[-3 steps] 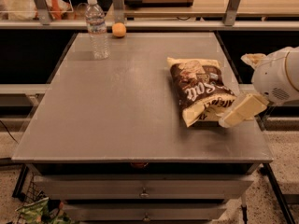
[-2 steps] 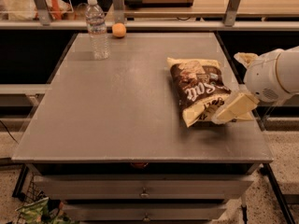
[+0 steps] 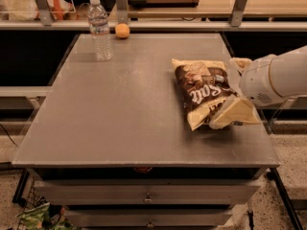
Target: Move brown chip bag near water bottle
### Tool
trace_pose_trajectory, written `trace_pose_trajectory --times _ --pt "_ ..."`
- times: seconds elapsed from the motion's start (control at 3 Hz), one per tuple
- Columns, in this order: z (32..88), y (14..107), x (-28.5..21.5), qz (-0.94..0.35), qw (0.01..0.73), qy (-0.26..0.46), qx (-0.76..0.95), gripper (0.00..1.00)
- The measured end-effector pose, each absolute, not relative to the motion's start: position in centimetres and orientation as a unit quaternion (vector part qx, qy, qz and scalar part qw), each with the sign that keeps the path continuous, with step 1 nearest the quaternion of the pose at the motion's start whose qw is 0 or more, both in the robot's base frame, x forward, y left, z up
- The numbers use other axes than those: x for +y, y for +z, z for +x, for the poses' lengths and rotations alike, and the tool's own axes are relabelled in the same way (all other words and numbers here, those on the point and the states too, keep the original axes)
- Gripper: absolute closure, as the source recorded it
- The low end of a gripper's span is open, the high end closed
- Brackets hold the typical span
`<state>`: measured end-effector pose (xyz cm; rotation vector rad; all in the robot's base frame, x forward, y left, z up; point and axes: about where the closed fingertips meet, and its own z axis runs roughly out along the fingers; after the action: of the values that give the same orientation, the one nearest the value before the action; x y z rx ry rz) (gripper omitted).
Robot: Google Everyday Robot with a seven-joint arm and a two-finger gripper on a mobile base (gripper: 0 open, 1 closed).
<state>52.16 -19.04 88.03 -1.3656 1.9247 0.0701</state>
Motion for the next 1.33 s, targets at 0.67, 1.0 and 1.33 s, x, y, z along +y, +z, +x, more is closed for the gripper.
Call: trace_pose_trajectory --times 0.67,1.0,1.33 --pt "52.6 87.6 -18.0 -0.550 0.377 0.032 0.745 0.41" --pt "53.0 88.2 -17.2 -0.555 0.379 0.026 0.740 0.65" --pt "54.0 90.2 -14.8 -0.552 0.404 0.043 0.728 0.88"
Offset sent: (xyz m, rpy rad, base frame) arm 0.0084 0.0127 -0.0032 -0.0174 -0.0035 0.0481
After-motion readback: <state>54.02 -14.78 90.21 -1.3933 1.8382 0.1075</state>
